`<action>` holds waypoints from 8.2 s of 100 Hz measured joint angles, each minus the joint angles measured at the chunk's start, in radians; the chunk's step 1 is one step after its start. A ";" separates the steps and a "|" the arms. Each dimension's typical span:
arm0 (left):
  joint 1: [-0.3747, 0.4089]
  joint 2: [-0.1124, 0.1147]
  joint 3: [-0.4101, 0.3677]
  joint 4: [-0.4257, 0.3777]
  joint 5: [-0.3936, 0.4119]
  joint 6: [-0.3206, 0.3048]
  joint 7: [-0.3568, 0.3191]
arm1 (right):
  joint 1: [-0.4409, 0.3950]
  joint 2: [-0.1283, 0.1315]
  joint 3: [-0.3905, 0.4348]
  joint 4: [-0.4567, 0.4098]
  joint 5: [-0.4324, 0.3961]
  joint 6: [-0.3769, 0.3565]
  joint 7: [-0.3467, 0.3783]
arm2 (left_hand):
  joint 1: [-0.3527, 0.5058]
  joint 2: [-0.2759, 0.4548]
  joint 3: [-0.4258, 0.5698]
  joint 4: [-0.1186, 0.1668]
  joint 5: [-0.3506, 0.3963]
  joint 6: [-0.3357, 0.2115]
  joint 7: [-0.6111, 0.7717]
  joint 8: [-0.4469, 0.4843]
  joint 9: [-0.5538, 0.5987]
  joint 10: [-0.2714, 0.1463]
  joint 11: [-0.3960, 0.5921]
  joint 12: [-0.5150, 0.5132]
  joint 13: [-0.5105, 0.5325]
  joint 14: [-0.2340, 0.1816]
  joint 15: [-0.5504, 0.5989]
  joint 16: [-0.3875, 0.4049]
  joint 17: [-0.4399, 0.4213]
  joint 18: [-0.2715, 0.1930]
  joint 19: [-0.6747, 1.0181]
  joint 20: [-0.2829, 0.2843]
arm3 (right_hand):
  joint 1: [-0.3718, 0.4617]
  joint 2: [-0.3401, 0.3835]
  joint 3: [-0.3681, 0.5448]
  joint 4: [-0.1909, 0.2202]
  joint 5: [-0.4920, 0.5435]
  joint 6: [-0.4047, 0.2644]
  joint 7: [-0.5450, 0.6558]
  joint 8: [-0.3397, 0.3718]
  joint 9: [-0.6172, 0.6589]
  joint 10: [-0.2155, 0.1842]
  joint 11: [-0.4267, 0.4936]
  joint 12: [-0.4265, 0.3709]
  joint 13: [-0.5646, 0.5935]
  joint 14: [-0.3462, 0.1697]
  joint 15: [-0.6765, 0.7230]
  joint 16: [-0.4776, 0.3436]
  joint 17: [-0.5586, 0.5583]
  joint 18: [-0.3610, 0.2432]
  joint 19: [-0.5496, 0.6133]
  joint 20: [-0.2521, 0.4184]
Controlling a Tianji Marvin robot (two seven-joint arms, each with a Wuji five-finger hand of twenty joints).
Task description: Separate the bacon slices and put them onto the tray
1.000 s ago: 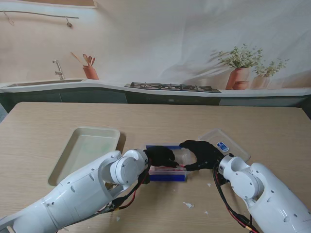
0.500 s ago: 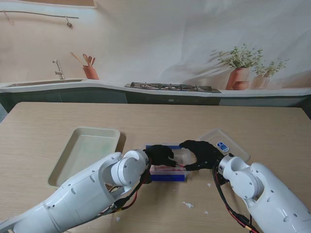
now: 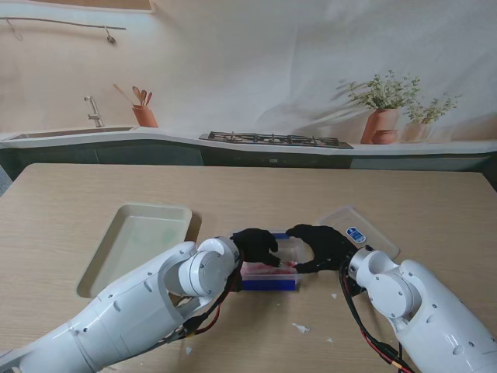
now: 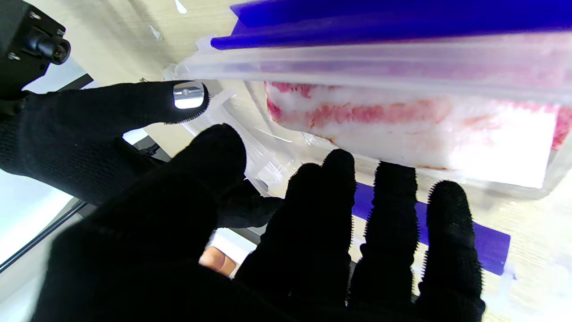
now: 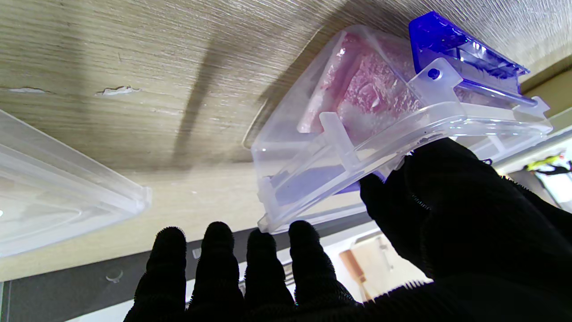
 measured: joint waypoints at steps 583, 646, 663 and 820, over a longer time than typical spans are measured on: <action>0.307 0.150 -0.626 -0.297 0.447 -0.661 -0.224 | 0.014 -0.004 -0.023 0.019 0.015 0.003 -0.005 | 0.115 -0.258 0.220 -0.015 0.097 -0.301 0.604 0.413 0.461 -0.164 -0.184 0.268 0.211 -0.142 0.101 0.169 -0.051 -0.079 -0.013 -0.025 | -0.006 -0.001 -0.011 0.000 0.012 -0.017 0.030 0.026 0.016 -0.008 0.016 0.006 0.000 0.000 0.024 0.011 0.011 0.000 0.000 0.003; 0.455 0.199 -0.912 -0.266 0.526 -0.736 -0.347 | 0.017 -0.003 -0.029 0.019 0.015 0.006 -0.003 | 0.115 -0.259 0.220 -0.015 0.097 -0.301 0.604 0.412 0.461 -0.164 -0.197 0.268 0.211 -0.143 0.066 0.180 -0.053 -0.091 -0.013 -0.024 | -0.003 0.001 -0.011 0.000 0.012 -0.017 0.029 0.026 0.016 -0.008 0.016 0.007 0.000 0.000 0.024 0.011 0.011 0.000 0.000 0.003; 0.481 0.203 -0.936 -0.230 0.546 -0.737 -0.345 | 0.019 -0.003 -0.032 0.019 0.015 0.007 -0.003 | 0.115 -0.259 0.220 -0.015 0.097 -0.301 0.604 0.411 0.461 -0.164 -0.199 0.268 0.211 -0.146 0.066 0.180 -0.065 -0.091 -0.013 -0.024 | 0.000 0.001 -0.011 0.000 0.012 -0.017 0.029 0.026 0.016 -0.008 0.016 0.007 0.000 0.000 0.024 0.011 0.011 0.000 0.000 0.003; 0.495 0.232 -0.910 -0.091 0.597 -0.717 -0.457 | 0.020 -0.003 -0.036 0.017 0.015 0.015 -0.002 | 0.059 -0.160 0.120 -0.014 0.059 -0.250 0.301 0.117 0.096 -0.177 -0.220 -0.233 -0.046 -0.181 -0.164 -0.045 -0.226 -0.094 -0.284 -0.086 | 0.001 0.001 -0.011 0.000 0.012 -0.017 0.032 0.026 0.016 -0.008 0.016 0.007 0.000 0.000 0.024 0.011 0.011 0.000 0.000 0.003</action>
